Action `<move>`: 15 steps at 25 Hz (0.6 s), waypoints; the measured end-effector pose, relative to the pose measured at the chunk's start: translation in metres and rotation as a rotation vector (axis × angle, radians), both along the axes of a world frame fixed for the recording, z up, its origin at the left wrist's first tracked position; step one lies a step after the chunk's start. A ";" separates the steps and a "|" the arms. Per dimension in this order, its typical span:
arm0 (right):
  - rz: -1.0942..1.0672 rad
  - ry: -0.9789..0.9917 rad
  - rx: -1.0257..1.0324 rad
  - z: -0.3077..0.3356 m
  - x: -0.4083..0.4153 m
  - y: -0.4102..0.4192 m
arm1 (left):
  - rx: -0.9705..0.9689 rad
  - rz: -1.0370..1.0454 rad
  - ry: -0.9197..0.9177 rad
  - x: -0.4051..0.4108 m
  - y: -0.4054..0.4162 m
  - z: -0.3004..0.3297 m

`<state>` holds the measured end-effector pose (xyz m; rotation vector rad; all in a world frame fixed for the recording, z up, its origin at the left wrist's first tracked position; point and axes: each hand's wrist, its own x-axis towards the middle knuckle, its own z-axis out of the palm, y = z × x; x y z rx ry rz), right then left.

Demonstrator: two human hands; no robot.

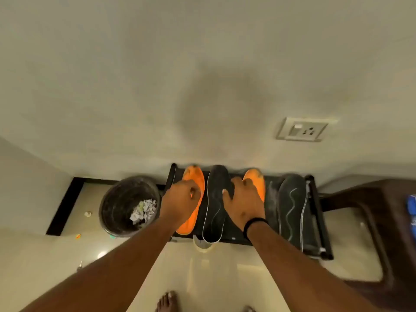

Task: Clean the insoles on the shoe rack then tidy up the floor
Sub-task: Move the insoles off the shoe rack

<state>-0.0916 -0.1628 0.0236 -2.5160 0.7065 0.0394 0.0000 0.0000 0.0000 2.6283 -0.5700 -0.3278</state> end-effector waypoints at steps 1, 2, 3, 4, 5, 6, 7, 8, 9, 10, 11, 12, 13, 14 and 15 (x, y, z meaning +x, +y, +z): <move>-0.010 -0.004 0.000 -0.026 0.004 0.004 | -0.092 0.010 -0.029 0.003 0.002 -0.024; -0.034 -0.009 -0.016 -0.047 0.011 0.006 | -0.101 0.025 -0.083 0.007 0.001 -0.046; -0.035 0.004 -0.048 -0.074 0.018 0.008 | -0.058 0.000 -0.148 0.013 0.001 -0.074; -0.036 0.031 -0.077 -0.096 0.026 0.008 | 0.063 -0.024 -0.191 0.018 -0.001 -0.093; -0.029 0.046 -0.123 -0.117 0.032 0.008 | 0.166 -0.065 -0.234 0.023 -0.002 -0.115; -0.019 0.069 -0.162 -0.137 0.037 0.009 | 0.245 -0.092 -0.241 0.026 -0.003 -0.130; -0.026 0.069 -0.175 -0.154 0.042 0.004 | 0.250 -0.087 -0.248 0.032 -0.003 -0.144; -0.034 0.047 -0.175 -0.166 0.048 -0.001 | 0.205 -0.066 -0.230 0.038 -0.002 -0.150; -0.047 0.002 -0.189 -0.175 0.053 -0.008 | 0.142 -0.044 -0.215 0.047 -0.002 -0.155; -0.050 -0.048 -0.199 -0.181 0.060 -0.015 | 0.091 -0.032 -0.204 0.055 -0.002 -0.154; -0.024 -0.092 -0.212 -0.184 0.066 -0.019 | 0.059 -0.019 -0.194 0.062 -0.001 -0.152; 0.006 -0.126 -0.200 -0.188 0.070 -0.023 | 0.059 -0.020 -0.180 0.063 -0.001 -0.150; 0.019 -0.158 -0.149 -0.187 0.074 -0.026 | 0.079 -0.029 -0.175 0.066 -0.004 -0.147; 0.013 -0.188 -0.065 -0.182 0.077 -0.030 | 0.098 -0.048 -0.175 0.071 -0.007 -0.143; -0.004 -0.215 0.043 -0.175 0.077 -0.033 | 0.108 -0.065 -0.165 0.076 -0.009 -0.137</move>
